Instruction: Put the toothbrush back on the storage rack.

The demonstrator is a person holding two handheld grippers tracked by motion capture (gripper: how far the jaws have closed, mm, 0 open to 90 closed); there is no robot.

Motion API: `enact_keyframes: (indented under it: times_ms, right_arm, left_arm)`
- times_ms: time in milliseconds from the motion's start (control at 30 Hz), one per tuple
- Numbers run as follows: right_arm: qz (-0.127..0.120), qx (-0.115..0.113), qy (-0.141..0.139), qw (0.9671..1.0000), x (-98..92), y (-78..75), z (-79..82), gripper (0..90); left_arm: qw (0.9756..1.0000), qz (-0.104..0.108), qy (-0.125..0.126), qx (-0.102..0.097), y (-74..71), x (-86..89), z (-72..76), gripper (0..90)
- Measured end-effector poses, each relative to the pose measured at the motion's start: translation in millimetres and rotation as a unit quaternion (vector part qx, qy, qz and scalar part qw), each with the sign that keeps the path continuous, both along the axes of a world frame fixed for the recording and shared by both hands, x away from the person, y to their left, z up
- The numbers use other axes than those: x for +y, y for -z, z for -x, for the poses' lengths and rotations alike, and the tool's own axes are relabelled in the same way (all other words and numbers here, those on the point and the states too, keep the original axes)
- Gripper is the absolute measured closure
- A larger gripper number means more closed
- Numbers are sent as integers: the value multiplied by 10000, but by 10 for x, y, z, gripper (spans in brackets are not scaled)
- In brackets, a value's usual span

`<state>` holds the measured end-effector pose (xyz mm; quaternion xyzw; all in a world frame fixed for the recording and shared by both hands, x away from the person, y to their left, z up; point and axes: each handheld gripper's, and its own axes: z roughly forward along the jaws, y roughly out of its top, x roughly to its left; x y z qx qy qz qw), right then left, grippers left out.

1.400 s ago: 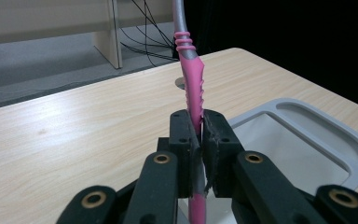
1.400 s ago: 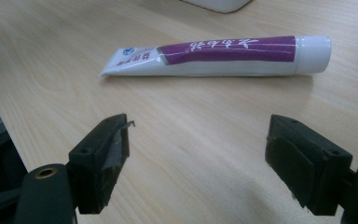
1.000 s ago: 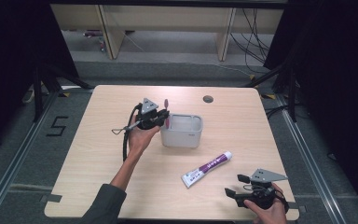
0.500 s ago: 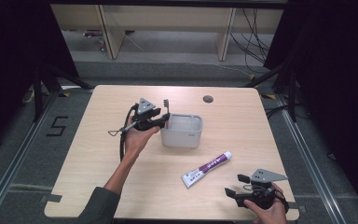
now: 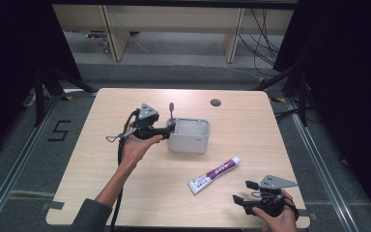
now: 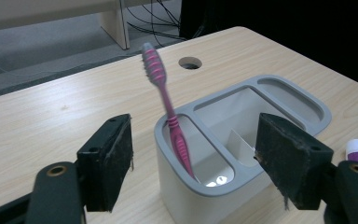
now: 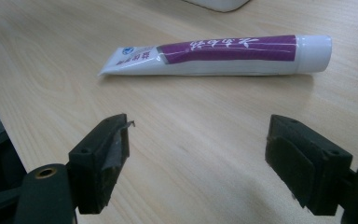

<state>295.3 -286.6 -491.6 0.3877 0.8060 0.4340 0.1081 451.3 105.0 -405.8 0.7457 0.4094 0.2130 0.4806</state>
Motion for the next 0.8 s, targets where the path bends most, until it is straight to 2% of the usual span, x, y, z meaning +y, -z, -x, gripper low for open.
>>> enact_keyframes:
  times_ms: [167,333,367,800]
  right_arm:
    - [3,7,-7,10000,-2,-1,-1,226]
    - [-7,-15,10,10000,0,3,1,227]
    - [-2,0,-17,10000,-3,0,-1,227]
    - [15,-3,2,10000,-2,0,0,227]
  left_arm:
    - [9999,125,-12,21,41,60,51,250]
    - [9999,117,15,68,67,109,88,250]
    - [9998,197,0,79,76,131,115,250]
    - [9998,197,45,61,111,263,215,244]
